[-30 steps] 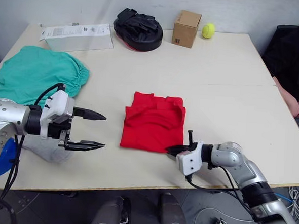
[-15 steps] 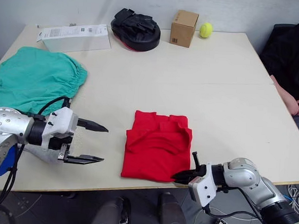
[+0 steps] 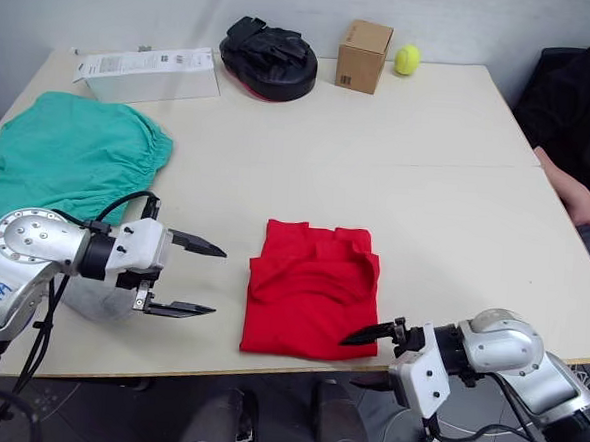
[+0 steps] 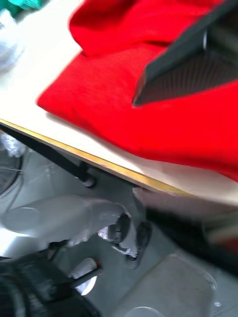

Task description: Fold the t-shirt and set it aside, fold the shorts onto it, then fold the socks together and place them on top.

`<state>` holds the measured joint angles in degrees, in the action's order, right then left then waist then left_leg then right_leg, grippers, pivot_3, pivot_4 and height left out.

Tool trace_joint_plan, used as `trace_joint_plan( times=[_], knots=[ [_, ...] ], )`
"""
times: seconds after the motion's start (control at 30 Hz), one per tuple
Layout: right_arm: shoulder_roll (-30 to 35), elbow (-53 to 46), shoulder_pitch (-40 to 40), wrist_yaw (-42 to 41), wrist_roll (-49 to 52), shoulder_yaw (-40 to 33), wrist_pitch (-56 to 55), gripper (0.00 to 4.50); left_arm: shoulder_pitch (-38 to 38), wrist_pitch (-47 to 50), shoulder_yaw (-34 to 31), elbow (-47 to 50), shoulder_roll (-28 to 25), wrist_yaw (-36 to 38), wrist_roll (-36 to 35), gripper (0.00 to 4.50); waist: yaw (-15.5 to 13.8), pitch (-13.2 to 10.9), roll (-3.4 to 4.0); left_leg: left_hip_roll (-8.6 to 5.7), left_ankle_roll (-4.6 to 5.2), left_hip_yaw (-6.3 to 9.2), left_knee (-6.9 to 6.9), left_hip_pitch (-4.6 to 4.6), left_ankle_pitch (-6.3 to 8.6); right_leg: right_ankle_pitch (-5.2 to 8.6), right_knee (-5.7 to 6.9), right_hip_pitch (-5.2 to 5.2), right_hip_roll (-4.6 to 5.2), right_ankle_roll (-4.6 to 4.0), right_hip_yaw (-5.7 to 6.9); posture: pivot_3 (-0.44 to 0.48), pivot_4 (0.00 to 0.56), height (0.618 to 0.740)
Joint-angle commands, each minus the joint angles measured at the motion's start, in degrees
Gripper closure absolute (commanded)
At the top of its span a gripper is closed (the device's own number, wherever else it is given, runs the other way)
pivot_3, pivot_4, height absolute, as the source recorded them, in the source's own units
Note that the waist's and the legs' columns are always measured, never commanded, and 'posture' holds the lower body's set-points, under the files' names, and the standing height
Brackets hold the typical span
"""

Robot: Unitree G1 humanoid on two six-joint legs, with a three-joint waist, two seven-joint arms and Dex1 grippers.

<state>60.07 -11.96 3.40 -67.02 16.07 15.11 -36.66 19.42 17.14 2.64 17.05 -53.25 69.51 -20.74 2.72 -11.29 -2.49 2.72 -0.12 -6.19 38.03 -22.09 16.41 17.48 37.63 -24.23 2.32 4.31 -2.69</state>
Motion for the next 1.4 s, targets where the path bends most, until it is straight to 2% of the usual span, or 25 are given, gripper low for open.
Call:
trace_joint_plan(
  times=[0.03,0.07,0.17,0.33,0.43,0.67,0.77,0.87,0.9,1.03,1.17,1.3,1.4],
  knots=[
    [2.18,-6.09,-1.33,-0.5,8.12,-4.42,6.6,0.15,1.75,-7.71,1.97,-2.14,1.57,0.42,4.21,0.0,-0.19,0.0,0.0,-0.01,0.0,0.0,0.0,0.0,0.0,0.0,0.0,0.0,0.01,0.0,0.0,0.0,0.15,0.74],
    [2.68,-7.48,-1.28,-0.01,10.99,-5.93,10.0,0.03,2.43,-10.86,2.88,-3.46,2.31,0.57,5.9,0.0,-0.3,0.0,0.0,0.0,0.0,0.0,0.01,0.0,0.0,0.0,-0.01,0.01,0.0,0.0,0.0,0.0,0.15,0.74],
    [3.43,-9.79,0.29,1.22,16.53,-10.63,18.52,0.03,5.78,-22.5,6.36,-9.55,5.19,0.38,11.94,0.0,-0.81,0.0,0.0,0.0,0.01,0.0,0.05,0.0,0.0,-0.02,-0.01,0.02,0.02,0.01,-0.01,0.0,0.15,0.74],
    [1.87,-10.83,1.18,2.96,16.45,-14.83,26.0,0.03,12.81,-39.42,10.55,-23.7,11.6,-1.97,19.01,0.0,-1.32,0.0,0.0,-0.01,0.05,0.06,0.07,-0.02,0.01,-0.03,-0.07,0.08,0.05,0.0,0.06,0.0,0.15,0.74],
    [0.78,-11.24,0.47,3.29,15.19,-16.15,27.75,0.03,16.38,-44.7,11.56,-29.58,15.08,-2.7,20.04,0.0,-1.33,0.0,0.0,-0.02,0.12,0.09,0.08,-0.11,0.04,-0.06,-0.16,0.08,0.06,0.05,0.12,0.0,0.15,0.74],
    [-1.55,-13.53,-1.39,6.51,14.66,-19.17,33.96,0.03,20.57,-49.94,13.81,-36.98,20.07,-1.81,20.45,0.0,-1.07,0.0,0.0,-0.03,0.25,-0.05,0.11,-0.09,0.11,-0.14,-0.21,0.1,0.02,0.2,0.06,0.0,0.15,0.74],
    [-2.43,-14.07,-1.98,8.36,15.82,-21.04,38.23,0.0,21.27,-51.65,14.98,-38.59,21.09,-1.03,20.61,0.61,-1.08,0.0,0.01,-0.02,0.25,-0.02,0.12,-0.09,0.11,-0.14,-0.2,0.1,0.0,0.21,0.01,0.0,0.15,0.74],
    [-3.04,-14.16,-2.68,8.87,15.44,-22.57,40.12,0.0,21.79,-52.23,15.85,-39.74,22.06,-0.84,20.98,1.44,-1.18,0.01,0.01,-0.03,0.25,-0.02,0.13,-0.1,0.11,-0.15,-0.2,0.1,0.0,0.21,0.0,0.0,0.15,0.74],
    [-3.33,-14.22,-2.87,8.82,15.2,-22.87,40.49,0.0,21.94,-52.33,15.97,-40.1,22.3,-0.81,20.87,1.87,-1.19,0.0,0.01,-0.04,0.25,-0.02,0.13,-0.1,0.11,-0.15,-0.2,0.1,0.0,0.22,0.0,0.0,0.15,0.74],
    [-4.08,-14.09,-3.6,8.56,14.4,-23.8,41.38,0.0,22.02,-46.37,15.18,-39.03,23.49,-0.12,17.97,3.17,-1.19,0.0,0.01,-0.04,0.25,-0.02,0.13,-0.11,0.11,-0.16,-0.21,0.1,-0.01,0.24,0.0,0.0,0.15,0.74],
    [-4.8,-13.63,-3.73,8.27,13.54,-24.33,41.72,0.0,22.17,-33.46,13.28,-36.97,24.56,0.19,13.9,4.44,-1.09,0.01,0.01,-0.03,0.26,-0.03,0.15,-0.11,0.11,-0.17,-0.2,0.1,-0.08,0.26,0.03,0.0,0.15,0.74],
    [-5.28,-13.54,-3.81,7.93,12.89,-24.26,41.78,0.0,24.05,-13.47,11.68,-36.42,25.68,-1.5,11.07,4.47,-1.14,0.0,0.0,-0.03,0.26,-0.01,0.15,-0.11,0.11,-0.17,-0.19,0.1,-0.31,0.27,0.1,0.0,0.15,0.74],
    [-5.7,-13.36,-3.47,7.72,12.33,-23.86,41.82,0.0,25.37,-2.27,10.94,-37.33,26.24,-3.07,10.48,4.47,-1.14,0.0,0.01,-0.03,0.26,-0.01,0.19,-0.12,0.11,-0.21,-0.2,0.1,-0.57,0.33,0.06,0.0,0.15,0.74]
  ],
)
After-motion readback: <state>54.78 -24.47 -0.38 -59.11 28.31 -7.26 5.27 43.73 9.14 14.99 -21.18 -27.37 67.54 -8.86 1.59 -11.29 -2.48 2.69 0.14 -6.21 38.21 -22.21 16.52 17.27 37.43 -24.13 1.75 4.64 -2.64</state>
